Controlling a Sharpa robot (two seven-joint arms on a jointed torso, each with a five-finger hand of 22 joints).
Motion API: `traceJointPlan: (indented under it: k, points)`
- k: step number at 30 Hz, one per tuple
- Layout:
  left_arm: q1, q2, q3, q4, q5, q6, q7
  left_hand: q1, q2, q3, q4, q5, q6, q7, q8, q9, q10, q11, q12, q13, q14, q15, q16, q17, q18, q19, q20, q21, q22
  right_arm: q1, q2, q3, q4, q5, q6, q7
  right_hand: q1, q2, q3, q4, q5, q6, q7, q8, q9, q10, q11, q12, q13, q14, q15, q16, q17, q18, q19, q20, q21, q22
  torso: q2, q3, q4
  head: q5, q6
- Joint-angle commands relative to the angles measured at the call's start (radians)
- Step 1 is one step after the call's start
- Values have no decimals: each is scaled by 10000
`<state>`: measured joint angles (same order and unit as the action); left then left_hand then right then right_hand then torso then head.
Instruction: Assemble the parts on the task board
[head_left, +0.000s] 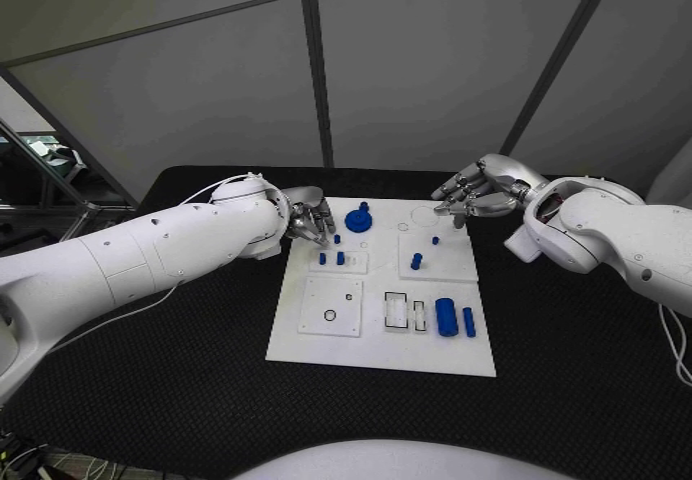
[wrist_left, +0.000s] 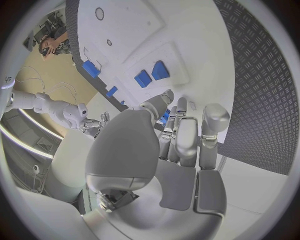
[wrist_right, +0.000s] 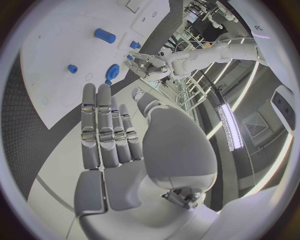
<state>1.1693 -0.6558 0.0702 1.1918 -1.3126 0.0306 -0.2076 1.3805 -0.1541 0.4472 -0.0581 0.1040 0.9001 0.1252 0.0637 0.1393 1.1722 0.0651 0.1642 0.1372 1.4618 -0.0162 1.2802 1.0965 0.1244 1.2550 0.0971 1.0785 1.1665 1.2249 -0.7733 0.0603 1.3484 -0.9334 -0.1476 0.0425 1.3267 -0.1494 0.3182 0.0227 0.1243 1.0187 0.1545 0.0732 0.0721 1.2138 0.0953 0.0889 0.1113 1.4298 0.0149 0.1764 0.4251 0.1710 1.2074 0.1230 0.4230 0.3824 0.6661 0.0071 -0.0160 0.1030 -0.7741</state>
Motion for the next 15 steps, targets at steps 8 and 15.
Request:
traceJointPlan:
  k: [8,15]
  points:
    - [15,-964,272,546,1692,-948,1013,-176,0,87,89,-109,975,121,431,93,289,16,98,0,-412,39,-957,-1294,237,-701,9,-1120,-803,9,-116,3,-1,-4189,-226,-1165,165,-63,864,-667,48,1092,-337,73,126,194,-298,-253,-380,752,-390,3410,1842,-365,1726,-507,4332,3983,-8,5,1,-380,120]
    - [12,-1506,316,888,6888,-1569,2558,-293,181,20,268,-128,1563,197,522,281,230,82,104,24,-1962,145,-4161,-4911,589,-2089,73,-3535,-2515,-86,25,-30,44,-6162,-217,-1675,-99,-266,1076,-835,-33,1001,-215,-91,65,-257,-209,-243,-446,807,-273,6703,4308,-740,2071,-410,6934,6702,-5,-6,10,-742,228]
